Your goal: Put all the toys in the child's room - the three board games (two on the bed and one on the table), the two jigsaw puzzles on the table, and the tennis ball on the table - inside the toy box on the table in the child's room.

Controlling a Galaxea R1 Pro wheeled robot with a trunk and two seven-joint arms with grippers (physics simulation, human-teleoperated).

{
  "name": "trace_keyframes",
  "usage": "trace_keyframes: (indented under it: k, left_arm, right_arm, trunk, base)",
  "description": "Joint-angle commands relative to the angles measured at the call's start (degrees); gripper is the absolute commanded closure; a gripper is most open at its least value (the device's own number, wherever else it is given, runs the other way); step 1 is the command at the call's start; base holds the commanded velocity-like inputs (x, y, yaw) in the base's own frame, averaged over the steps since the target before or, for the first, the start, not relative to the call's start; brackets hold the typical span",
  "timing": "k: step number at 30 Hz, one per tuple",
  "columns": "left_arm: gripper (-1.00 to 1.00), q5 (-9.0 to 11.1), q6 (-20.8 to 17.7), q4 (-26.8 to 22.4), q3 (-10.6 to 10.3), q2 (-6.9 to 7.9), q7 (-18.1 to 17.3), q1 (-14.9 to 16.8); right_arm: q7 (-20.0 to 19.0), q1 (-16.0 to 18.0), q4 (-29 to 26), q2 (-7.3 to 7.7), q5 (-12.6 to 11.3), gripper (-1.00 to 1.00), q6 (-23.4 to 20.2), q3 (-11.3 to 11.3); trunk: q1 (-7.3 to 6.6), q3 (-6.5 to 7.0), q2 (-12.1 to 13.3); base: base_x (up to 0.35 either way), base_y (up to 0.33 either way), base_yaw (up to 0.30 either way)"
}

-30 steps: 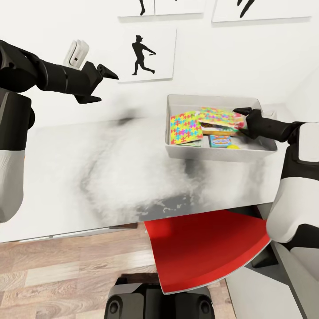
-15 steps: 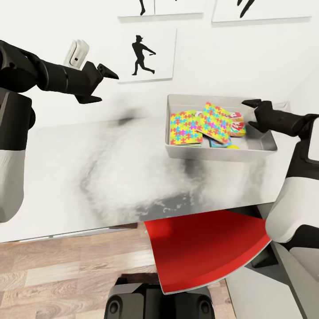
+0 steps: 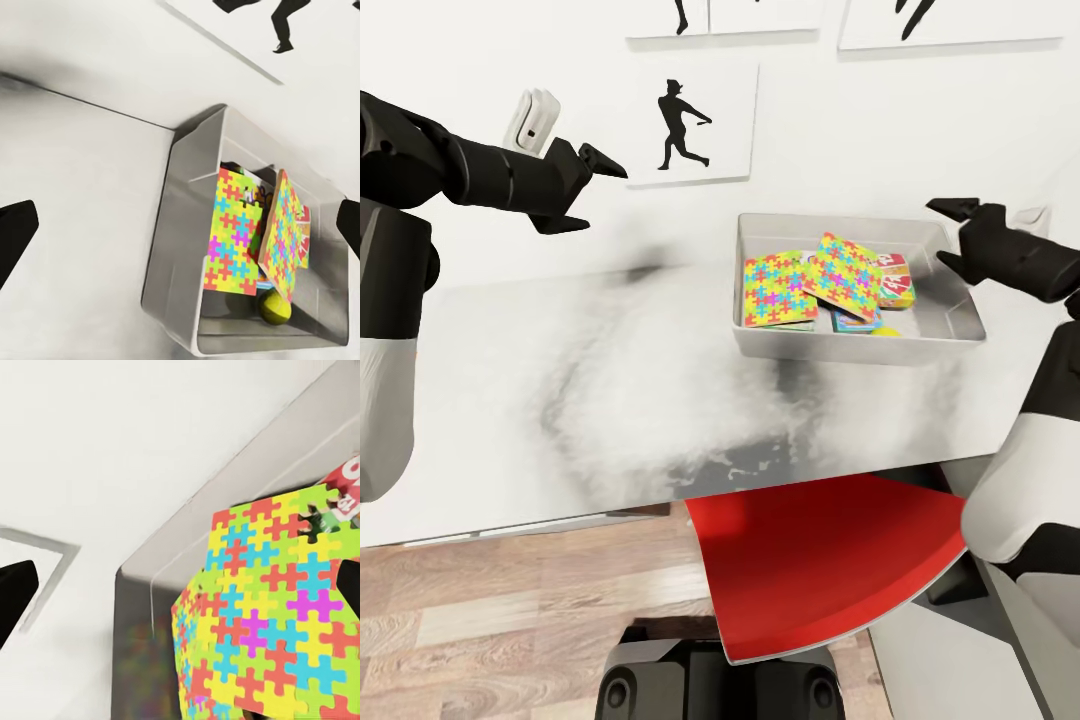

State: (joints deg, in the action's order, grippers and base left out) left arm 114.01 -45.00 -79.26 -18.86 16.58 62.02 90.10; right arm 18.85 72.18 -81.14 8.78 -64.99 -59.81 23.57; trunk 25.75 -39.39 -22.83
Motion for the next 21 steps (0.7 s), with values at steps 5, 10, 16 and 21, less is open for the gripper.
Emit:
trace_keyframes:
  k: [5, 10, 16, 21]
  left_arm:
    - [-1.0, 0.5, 0.0, 0.0, 0.0, 0.03, 0.5, 0.1]
    - [-1.0, 0.5, 0.1, 0.1, 0.0, 0.03, 0.5, 0.1]
    - [-1.0, 0.5, 0.1, 0.0, -0.1, 0.03, 0.4, -0.3]
    - [-1.0, 0.3, 0.1, -0.4, 0.1, 0.11, 0.3, -1.3]
  right_arm:
    - [0.9, -0.8, -2.4, 0.13, -1.6, -1.0, -0.2, -0.2]
    - [0.9, -1.1, -3.6, 0.27, -2.0, -1.0, -0.2, -0.2]
    - [0.7, -1.4, -4.5, 0.27, -2.2, -1.0, -0.2, -0.3]
    - [-0.3, -1.8, -6.0, 0.28, -2.2, -1.0, -0.2, -0.4]
  trunk:
    - [0.04, -0.08, -0.1]
    - [0.04, -0.08, -0.1]
    - [0.04, -0.08, -0.1]
    - [0.04, -0.08, -0.1]
  base:
    - [0.0, 0.0, 0.0]
    - [0.0, 0.0, 0.0]
    - [0.0, 0.0, 0.0]
    - [0.0, 0.0, 0.0]
